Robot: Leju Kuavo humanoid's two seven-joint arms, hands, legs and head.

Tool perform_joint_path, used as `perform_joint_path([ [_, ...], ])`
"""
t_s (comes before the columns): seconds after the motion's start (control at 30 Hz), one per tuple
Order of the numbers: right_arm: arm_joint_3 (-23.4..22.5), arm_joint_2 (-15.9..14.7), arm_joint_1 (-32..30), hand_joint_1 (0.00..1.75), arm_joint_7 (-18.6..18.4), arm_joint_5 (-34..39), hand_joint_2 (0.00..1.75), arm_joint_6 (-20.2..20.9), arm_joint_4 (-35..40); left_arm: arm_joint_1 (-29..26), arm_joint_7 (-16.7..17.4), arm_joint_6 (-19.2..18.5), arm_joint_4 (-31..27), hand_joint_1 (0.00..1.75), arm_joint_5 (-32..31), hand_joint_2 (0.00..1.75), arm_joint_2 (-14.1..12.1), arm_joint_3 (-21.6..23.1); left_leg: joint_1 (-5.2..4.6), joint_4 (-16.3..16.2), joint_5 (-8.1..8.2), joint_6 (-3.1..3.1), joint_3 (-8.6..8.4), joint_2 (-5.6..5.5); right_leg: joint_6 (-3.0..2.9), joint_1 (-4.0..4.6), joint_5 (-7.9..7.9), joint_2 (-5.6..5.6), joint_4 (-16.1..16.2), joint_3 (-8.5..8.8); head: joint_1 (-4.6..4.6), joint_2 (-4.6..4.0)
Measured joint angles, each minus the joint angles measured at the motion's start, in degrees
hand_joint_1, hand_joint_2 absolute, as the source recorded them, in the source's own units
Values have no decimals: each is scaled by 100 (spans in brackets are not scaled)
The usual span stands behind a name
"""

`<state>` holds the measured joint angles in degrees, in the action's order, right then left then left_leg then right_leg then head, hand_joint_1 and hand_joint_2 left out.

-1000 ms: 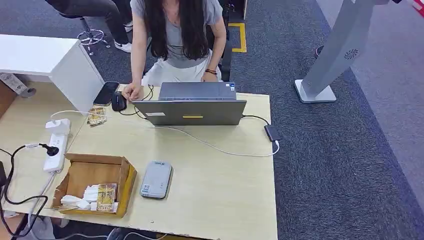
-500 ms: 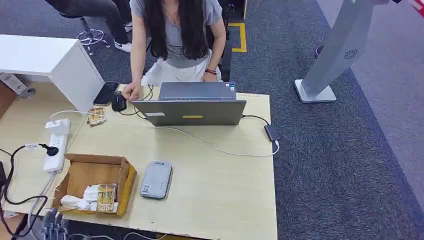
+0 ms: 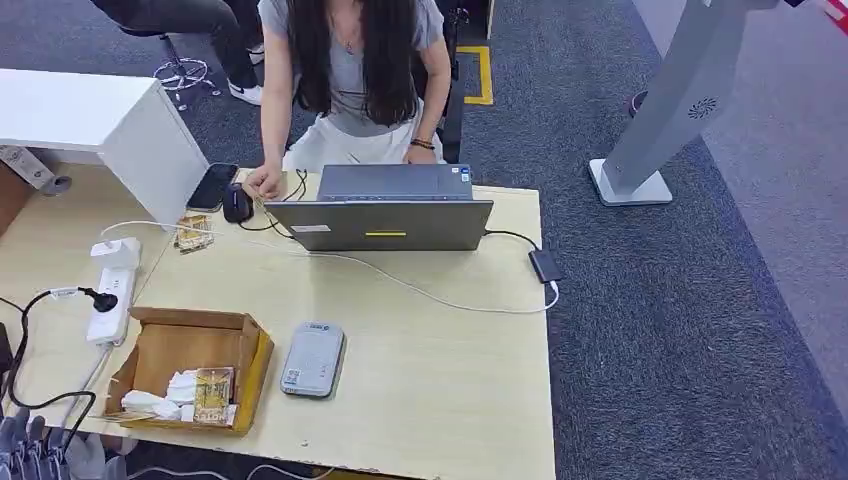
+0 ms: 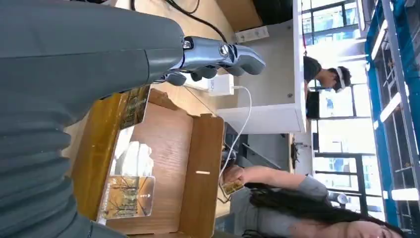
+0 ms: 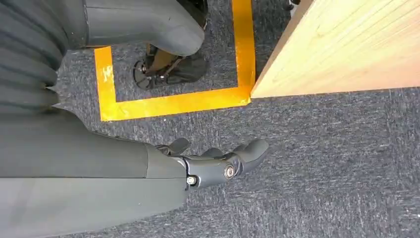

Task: Pass the card to the sensor for recognition and then transmit it.

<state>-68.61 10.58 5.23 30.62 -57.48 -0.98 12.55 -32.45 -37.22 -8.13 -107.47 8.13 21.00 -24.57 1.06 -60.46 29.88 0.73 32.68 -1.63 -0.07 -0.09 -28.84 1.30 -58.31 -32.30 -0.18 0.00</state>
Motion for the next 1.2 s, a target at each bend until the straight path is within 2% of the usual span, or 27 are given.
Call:
perform_joint_path([
  [0.23, 0, 0, 10, 0, -4, -94, 175, 26, 0, 128, 0, 35, -236, 0, 26, 175, -15, -147, 1, 0, 0, 0, 0, -1, 0, 1, 0, -1, 0, -1, 2, 0],
  [0.37, 41, 0, 56, 0, -74, -262, 175, 55, 0, 526, 0, -222, -603, 0, 16, 175, -28, -552, 2, 0, -2, -1, 0, -1, 0, 1, 0, -2, -3, 1, 2, 0],
  [0.43, 105, 0, 108, 0, -149, -357, 175, 109, -2, 773, 0, -365, -741, 0, -265, 175, -31, -765, 2, 0, -3, -2, -6, -1, 0, 1, 1, -2, -3, 1, 0, 0],
  [0.5, 187, 0, 165, 0, -222, -464, 175, 157, -2, 1054, 0, -355, -795, 0, -887, 175, -39, -852, 0, 0, -7, 1, -8, -5, 0, 0, 1, -4, -3, 1, 0, 0],
  [0.57, 289, 0, 240, 0, -295, -571, 175, 184, -7, 1350, 0, 71, -780, 0, -1684, 175, -118, -802, 0, -1, -12, -2, -11, -5, -4, 0, 5, -5, -2, 0, 4, 0],
  [0.6, 336, 0, 278, 0, -339, -617, 175, 206, -9, 1498, 0, 460, -729, 0, -2013, 175, -233, -687, -2, 0, -12, -2, -14, -1, -5, -1, 8, 0, -2, -2, 2, 0],
  [0.67, 468, 11, 347, 0, -426, -684, 175, 227, -9, 2003, 0, 1418, -373, 0, -2519, 175, -628, -277, 0, 0, -27, 3, 3, -17, 3, -1, 13, -15, -6, -1, 9, 0],
  [0.7, 518, 15, 398, 0, -442, -702, 175, 229, -9, 2159, 0, 1664, -264, 0, -2625, 175, -762, -84, 1, 0, -30, 0, 1, -19, 4, -1, 15, -18, -8, 0, 2, 0],
  [0.83, 620, 31, 458, 0, -459, -725, 175, 234, -9, 2428, 0, 1918, -43, 0, -2867, 175, -1023, 342, -1, 0, -28, -1, -5, 2, 1, -3, 18, 10, -11, -6, 2, 0],
  [0.9, 684, 33, 456, 0, -499, -789, 175, 247, -9, 2584, 20, 2403, 110, 0, -3551, 175, -1170, 501, -6, -1, -28, 0, -2, -2, 2, -4, 18, 6, -4, -29, -4, 0],
  [0.97, 767, 48, 490, 0, -596, -866, 175, 264, -11, 3050, 146, 3113, 576, 0, -4729, 175, -1358, 745, -6, -2, -32, 1, 7, -32, 2, -6, 18, -28, -3, -26, 4, 0],
  [1.03, 840, 81, 558, 0, -700, -894, 175, 273, -11, 3664, 500, 3619, 1105, 0, -5652, 175, -1509, 989, -6, -2, -42, -7, 8, -30, 5, -6, 26, -28, -7, -19, 2, 0],
  [1.07, 904, 94, 594, 0, -773, -933, 175, 275, -11, 4086, 946, 3979, 1691, 0, -6413, 175, -1658, 1238, -5, -2, -55, -4, 14, -29, -8, -5, 39, -25, -7, -23, 4, 0],
  [1.1, 958, 96, 621, 0, -818, -951, 175, 280, -11, 4494, 1296, 4176, 2155, 0, -6951, 175, -1760, 1435, -3, -2, -62, -12, 20, -22, 4, -5, 52, -18, -8, -26, 4, 0],
  [1.13, 1017, 107, 642, 0, -868, -953, 175, 282, -11, 4861, 1575, 4311, 2574, 0, -7352, 175, -1900, 1618, -3, -1, -65, -16, 22, -11, -2, -5, 57, -6, -10, -31, 4, 0],
  [1.2, 1078, 127, 652, 0, -907, -955, 175, 282, -11, 5401, 1847, 4477, 3228, 0, -7672, 175, -2046, 1850, -3, -1, -65, -17, 15, 30, -11, -5, 69, 32, -13, -36, 2, 0],
])
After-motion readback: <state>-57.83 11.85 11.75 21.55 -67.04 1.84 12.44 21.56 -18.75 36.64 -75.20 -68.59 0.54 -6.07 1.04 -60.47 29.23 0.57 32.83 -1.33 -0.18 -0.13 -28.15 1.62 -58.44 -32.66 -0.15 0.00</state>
